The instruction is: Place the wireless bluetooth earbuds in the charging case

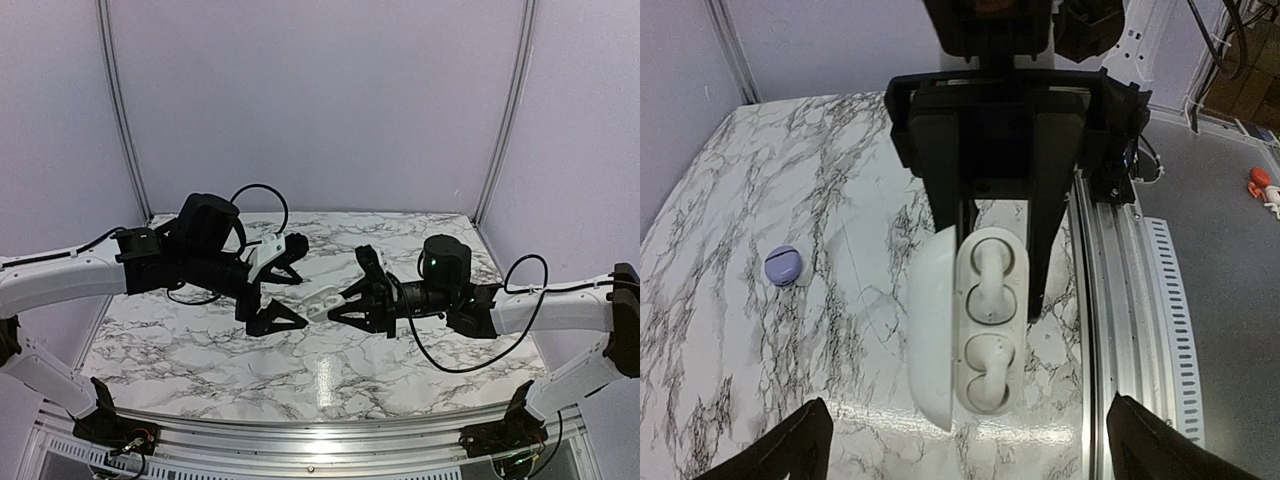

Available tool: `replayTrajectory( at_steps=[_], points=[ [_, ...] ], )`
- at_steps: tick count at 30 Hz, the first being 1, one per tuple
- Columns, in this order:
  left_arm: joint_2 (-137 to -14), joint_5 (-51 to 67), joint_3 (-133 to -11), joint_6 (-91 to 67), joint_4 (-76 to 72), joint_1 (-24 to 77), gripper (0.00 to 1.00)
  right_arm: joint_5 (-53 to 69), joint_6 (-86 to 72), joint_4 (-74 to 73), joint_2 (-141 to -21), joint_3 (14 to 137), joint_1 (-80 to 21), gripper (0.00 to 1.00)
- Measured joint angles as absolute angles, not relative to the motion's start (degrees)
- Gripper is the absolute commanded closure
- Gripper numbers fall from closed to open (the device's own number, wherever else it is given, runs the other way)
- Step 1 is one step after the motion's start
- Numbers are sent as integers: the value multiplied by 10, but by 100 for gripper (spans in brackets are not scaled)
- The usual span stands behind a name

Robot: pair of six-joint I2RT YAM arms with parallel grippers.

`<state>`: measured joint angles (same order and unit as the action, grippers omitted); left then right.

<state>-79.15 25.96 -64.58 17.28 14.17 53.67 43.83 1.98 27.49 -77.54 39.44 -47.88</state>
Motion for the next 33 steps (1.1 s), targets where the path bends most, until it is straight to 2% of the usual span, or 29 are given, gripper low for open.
replayTrajectory(
  at_steps=[6,17,21,28,33],
  points=[
    [-794,269,-646,190,131,572,4,443,9,287,-777,397,-476,100],
    [-787,257,-641,224,117,597,20,475,-37,306,-781,397,-462,100],
    [-787,202,-641,236,113,617,27,484,-55,310,-783,397,-458,100],
    [-808,60,-646,252,112,659,32,475,-102,312,-802,398,-457,100],
    [-822,-1,-649,261,104,668,40,456,-140,310,-809,404,-456,100]
  ],
)
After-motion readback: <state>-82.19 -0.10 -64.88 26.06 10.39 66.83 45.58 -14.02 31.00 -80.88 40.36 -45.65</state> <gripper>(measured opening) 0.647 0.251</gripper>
